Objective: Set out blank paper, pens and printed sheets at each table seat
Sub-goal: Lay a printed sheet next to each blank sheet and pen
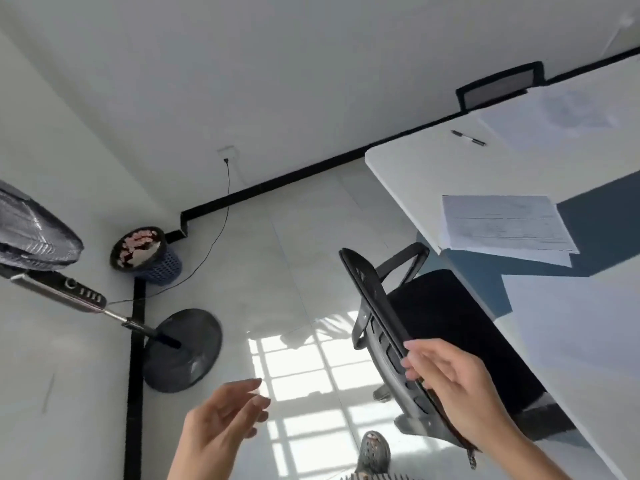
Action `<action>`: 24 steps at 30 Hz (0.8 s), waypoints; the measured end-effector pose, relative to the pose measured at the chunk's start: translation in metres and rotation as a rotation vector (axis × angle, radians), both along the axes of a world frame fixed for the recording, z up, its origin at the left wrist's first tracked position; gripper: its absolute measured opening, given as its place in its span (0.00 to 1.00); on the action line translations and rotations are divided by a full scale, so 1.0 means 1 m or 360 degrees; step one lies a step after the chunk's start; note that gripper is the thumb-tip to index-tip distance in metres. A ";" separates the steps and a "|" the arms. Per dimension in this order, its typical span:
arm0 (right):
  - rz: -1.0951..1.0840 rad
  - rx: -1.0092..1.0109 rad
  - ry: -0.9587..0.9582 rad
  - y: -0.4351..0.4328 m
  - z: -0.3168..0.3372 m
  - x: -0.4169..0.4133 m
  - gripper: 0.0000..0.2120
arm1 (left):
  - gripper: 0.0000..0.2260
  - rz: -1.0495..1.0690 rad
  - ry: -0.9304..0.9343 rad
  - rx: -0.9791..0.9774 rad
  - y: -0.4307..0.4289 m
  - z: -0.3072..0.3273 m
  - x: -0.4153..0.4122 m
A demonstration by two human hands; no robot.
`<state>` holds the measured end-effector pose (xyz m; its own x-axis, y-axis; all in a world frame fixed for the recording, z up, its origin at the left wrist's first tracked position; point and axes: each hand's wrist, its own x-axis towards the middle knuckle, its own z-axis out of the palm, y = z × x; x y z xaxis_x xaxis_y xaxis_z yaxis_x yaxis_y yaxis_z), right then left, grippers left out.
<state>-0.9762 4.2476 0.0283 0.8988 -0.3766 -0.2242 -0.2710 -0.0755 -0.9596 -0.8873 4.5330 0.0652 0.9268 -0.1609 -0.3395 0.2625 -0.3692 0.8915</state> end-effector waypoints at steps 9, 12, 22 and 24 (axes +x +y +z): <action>-0.0521 -0.0069 0.0131 -0.051 -0.010 0.070 0.12 | 0.07 -0.0434 0.0141 0.0014 -0.085 -0.010 0.155; -0.0788 -0.0046 0.0217 -0.057 -0.021 0.097 0.06 | 0.07 -0.0688 0.0137 0.0021 -0.121 -0.015 0.220; -0.1575 0.0039 0.0431 -0.045 -0.008 0.195 0.07 | 0.08 -0.1460 0.0060 0.0067 -0.262 -0.018 0.406; -0.1697 0.0011 0.0502 -0.039 -0.006 0.195 0.07 | 0.08 -0.1617 0.0092 0.0074 -0.291 -0.019 0.409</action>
